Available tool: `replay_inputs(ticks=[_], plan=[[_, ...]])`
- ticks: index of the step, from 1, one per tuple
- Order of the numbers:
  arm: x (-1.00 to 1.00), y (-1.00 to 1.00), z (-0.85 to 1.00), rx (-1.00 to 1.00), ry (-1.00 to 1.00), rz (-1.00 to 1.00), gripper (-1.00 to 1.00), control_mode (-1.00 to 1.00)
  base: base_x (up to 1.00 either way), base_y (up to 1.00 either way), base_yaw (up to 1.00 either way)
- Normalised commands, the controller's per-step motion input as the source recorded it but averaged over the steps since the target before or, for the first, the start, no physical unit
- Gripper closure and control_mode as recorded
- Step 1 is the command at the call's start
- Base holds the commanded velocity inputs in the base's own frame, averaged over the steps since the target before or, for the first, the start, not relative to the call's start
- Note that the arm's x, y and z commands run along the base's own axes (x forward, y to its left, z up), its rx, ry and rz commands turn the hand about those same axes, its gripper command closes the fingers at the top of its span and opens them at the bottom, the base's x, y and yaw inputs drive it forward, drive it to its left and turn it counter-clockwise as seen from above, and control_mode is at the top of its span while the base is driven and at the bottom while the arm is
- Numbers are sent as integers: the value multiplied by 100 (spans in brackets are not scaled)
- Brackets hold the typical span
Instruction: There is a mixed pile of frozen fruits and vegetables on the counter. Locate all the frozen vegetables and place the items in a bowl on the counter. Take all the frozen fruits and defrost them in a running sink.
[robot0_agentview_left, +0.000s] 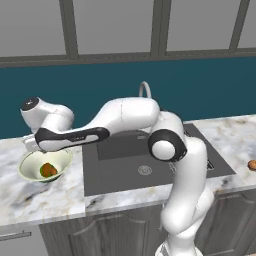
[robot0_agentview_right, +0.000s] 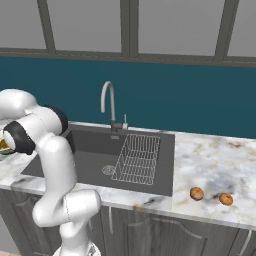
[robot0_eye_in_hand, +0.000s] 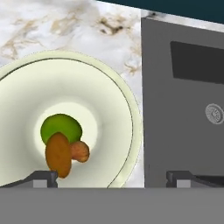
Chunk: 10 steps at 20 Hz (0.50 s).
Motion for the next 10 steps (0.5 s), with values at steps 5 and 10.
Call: replay_inputs(ticks=[5,10], plan=[[-33,-64,7,0,-4,-5,-100,-100,0,0,0],[-16,-65,0,0,-7,0,-100,-100,0,0,0]])
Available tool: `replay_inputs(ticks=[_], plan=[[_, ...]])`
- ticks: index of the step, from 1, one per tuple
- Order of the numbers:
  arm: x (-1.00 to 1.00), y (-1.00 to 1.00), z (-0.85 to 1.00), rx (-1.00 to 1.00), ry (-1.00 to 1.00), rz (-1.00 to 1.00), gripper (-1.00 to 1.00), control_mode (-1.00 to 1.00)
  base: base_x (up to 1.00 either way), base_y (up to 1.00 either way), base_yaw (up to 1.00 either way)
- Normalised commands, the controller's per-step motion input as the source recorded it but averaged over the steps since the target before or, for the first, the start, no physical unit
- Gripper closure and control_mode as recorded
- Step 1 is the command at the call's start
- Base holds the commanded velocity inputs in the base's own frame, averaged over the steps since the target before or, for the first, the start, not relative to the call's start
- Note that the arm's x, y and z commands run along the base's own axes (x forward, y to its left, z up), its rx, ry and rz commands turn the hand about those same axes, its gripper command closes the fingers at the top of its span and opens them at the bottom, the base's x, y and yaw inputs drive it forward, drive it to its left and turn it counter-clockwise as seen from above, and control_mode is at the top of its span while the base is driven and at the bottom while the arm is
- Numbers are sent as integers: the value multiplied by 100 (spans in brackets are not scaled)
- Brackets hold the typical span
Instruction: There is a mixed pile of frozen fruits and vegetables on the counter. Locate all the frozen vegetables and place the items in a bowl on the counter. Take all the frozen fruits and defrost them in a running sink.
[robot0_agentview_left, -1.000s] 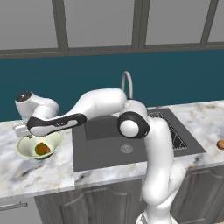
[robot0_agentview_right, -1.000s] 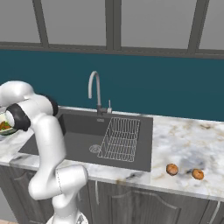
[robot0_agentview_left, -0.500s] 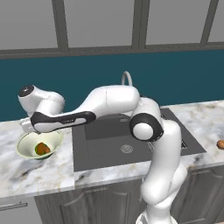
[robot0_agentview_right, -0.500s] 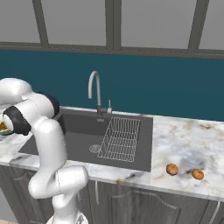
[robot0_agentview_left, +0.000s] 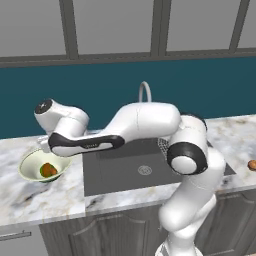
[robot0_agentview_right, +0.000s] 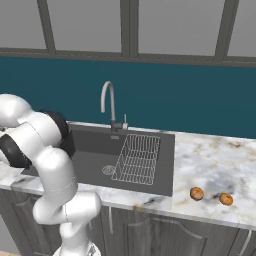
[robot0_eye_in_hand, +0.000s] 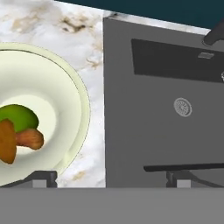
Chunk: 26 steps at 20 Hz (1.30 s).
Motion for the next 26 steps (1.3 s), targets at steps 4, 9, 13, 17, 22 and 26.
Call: replay_inputs(ticks=[4,9,13,17,22,26], plan=[[-7,-62,0,4,-2,5,-100,-100,0,0,0],[-2,-62,0,6,0,4,-100,-100,0,0,0],[0,-54,0,4,0,5,-100,-100,0,0,0],[0,-47,0,2,0,6,-100,-100,0,0,0],[0,-49,2,1,0,2,-100,-100,0,0,0],[0,-44,13,0,2,0,-100,-100,0,0,0]])
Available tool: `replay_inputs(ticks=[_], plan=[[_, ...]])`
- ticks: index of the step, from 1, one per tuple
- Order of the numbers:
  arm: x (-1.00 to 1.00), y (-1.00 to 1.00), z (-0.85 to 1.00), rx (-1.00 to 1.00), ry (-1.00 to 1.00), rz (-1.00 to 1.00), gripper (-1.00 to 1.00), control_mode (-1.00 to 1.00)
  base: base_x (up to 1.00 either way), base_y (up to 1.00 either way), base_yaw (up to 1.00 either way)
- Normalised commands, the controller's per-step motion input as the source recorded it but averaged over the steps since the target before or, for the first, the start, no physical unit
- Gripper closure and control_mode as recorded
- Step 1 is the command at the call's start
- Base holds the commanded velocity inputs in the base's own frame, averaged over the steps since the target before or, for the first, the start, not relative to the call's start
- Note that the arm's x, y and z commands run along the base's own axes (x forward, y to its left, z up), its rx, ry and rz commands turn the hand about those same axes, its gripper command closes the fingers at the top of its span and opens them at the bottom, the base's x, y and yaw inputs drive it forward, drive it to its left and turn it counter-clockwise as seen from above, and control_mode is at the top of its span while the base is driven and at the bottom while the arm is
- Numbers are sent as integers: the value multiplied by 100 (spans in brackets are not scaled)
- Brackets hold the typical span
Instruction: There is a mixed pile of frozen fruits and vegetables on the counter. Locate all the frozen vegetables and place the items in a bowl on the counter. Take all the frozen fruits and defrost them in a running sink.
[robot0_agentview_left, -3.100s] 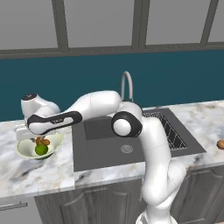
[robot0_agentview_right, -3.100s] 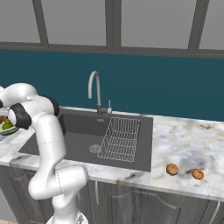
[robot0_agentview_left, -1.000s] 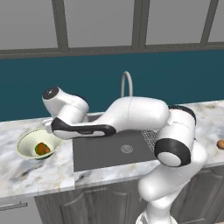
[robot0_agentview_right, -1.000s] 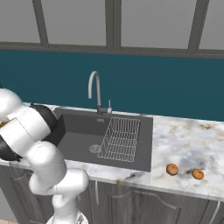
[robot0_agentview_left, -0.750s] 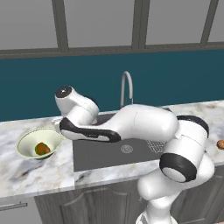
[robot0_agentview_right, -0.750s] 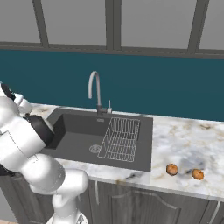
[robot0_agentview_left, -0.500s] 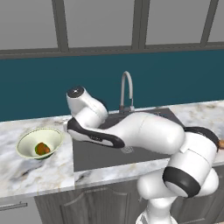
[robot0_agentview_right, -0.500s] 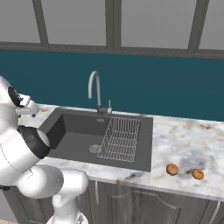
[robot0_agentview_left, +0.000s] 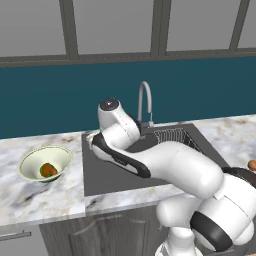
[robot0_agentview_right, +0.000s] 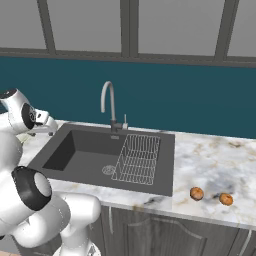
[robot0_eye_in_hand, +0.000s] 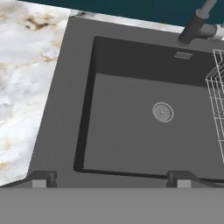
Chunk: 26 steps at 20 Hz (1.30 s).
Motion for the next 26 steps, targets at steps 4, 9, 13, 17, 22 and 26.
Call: replay_inputs(ticks=[4,9,13,17,22,26], plan=[[0,-38,23,0,9,0,-100,-100,0,0,0],[-7,-38,14,-2,6,0,-100,-100,0,0,0],[-16,-44,3,-2,5,0,-100,-100,0,0,0],[-15,-45,0,-3,4,0,-100,-100,0,0,0],[-11,-54,0,-1,1,-1,-100,-100,0,0,0],[0,-58,0,0,0,1,-100,-100,0,0,0]])
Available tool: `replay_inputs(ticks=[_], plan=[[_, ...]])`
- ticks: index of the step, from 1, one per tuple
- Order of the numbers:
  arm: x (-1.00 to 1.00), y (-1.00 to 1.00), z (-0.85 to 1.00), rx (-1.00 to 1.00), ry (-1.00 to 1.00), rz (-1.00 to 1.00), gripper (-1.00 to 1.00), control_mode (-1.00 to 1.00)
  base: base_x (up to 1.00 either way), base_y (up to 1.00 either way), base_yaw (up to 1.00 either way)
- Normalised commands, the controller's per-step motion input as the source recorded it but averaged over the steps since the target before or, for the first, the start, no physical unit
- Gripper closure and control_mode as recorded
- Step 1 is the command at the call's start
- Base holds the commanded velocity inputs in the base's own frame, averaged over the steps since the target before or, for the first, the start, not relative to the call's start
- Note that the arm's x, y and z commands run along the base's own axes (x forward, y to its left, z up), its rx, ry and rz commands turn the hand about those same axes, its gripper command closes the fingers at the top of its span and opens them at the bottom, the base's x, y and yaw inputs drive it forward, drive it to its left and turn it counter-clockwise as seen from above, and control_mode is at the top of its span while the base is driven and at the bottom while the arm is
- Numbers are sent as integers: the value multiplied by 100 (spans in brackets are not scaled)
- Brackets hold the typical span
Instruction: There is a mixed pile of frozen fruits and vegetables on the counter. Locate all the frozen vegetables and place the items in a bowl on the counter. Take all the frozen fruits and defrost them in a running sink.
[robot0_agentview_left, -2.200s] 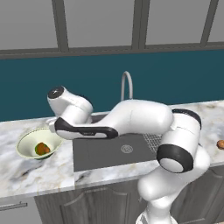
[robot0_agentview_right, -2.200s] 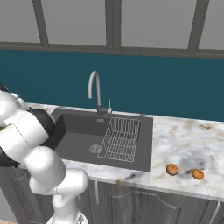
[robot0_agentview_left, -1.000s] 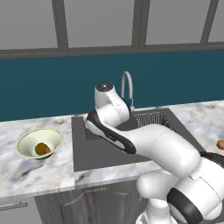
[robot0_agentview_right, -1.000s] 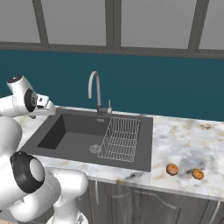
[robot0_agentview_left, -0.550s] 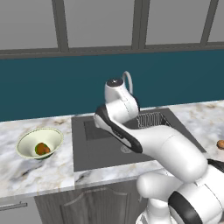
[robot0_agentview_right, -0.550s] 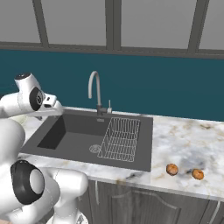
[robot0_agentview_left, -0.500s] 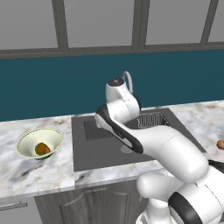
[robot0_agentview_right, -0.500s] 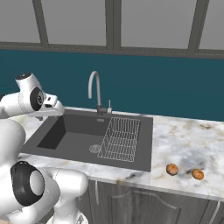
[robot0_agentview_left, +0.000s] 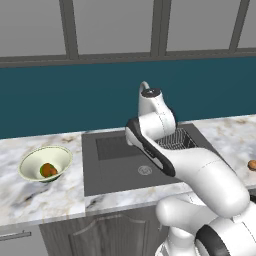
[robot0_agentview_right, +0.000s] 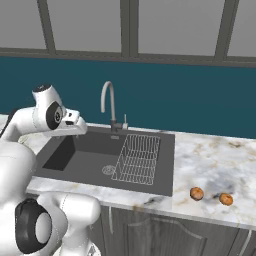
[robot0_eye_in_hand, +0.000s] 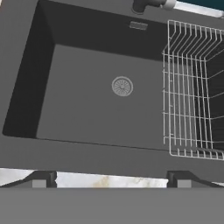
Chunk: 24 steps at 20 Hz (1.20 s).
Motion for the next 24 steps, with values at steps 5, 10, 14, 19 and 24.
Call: replay_inputs(ticks=[5,10,14,19,24], plan=[[0,-53,0,0,0,4,-100,-100,0,0,0],[-2,-54,-2,0,0,2,-100,-100,0,0,0],[-1,-56,-1,0,0,0,-100,-100,0,0,0],[0,-54,0,0,0,0,-100,-100,0,0,0],[-1,-57,0,0,0,0,-100,-100,0,0,0]])
